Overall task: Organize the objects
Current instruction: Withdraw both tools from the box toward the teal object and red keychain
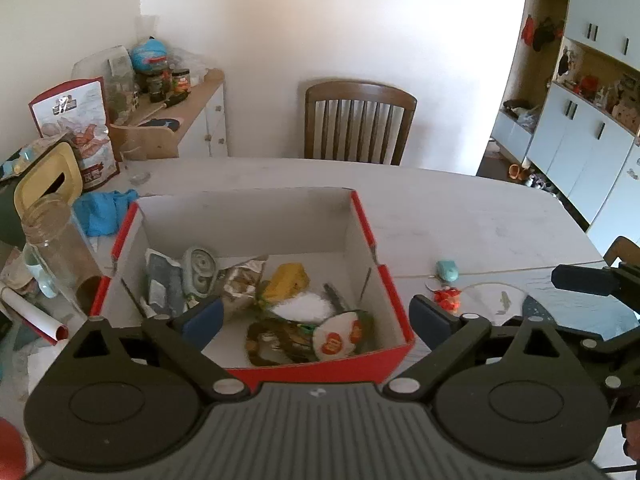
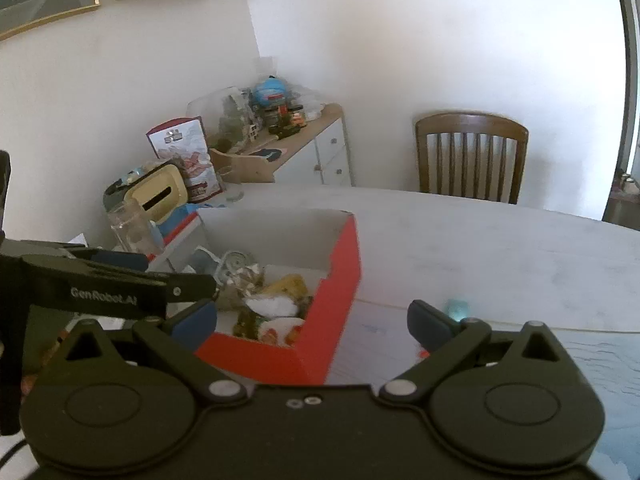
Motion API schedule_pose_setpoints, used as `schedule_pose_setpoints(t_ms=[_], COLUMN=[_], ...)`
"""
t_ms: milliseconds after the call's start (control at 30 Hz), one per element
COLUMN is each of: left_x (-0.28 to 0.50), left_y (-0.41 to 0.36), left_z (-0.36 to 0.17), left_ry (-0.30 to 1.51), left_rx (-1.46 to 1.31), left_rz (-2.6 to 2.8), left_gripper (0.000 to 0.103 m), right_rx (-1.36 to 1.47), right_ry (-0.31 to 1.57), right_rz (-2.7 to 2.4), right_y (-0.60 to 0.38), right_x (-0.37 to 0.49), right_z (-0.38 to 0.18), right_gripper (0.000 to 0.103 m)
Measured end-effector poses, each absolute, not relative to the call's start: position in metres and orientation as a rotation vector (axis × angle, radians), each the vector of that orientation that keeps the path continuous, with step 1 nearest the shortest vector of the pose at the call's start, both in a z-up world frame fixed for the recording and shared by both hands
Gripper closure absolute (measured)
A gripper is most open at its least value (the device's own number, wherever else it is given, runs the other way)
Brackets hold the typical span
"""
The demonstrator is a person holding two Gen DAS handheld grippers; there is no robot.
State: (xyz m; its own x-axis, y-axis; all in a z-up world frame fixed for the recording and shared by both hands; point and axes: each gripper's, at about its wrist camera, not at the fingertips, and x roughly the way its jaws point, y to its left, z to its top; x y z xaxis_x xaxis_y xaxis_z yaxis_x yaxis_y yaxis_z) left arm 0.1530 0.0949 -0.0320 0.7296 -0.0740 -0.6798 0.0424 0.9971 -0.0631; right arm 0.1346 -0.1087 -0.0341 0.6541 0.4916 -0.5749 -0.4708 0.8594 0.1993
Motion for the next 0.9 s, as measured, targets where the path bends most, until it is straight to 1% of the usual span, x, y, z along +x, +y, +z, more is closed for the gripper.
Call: schedule_pose_setpoints(t_ms=[533,900], left_x=[0.157,0.174], left_y=[0.031,-0.037], left_z=[-0.035,-0.058], left_ry=[0.699,0.690], left_rx=[-0.020,0.066], left_rz=[-0.115,-0.157], left_gripper=[0.001,0.001], right_rx=[0.043,-0.011], right_ry=[0.632,0.684], right_rz=[0.452,0.401], right_y=[-0.184,-0.232], right_x=[0.145,0.188], right_z=[-0.042,-0.056], right_gripper=[0.001,0.001])
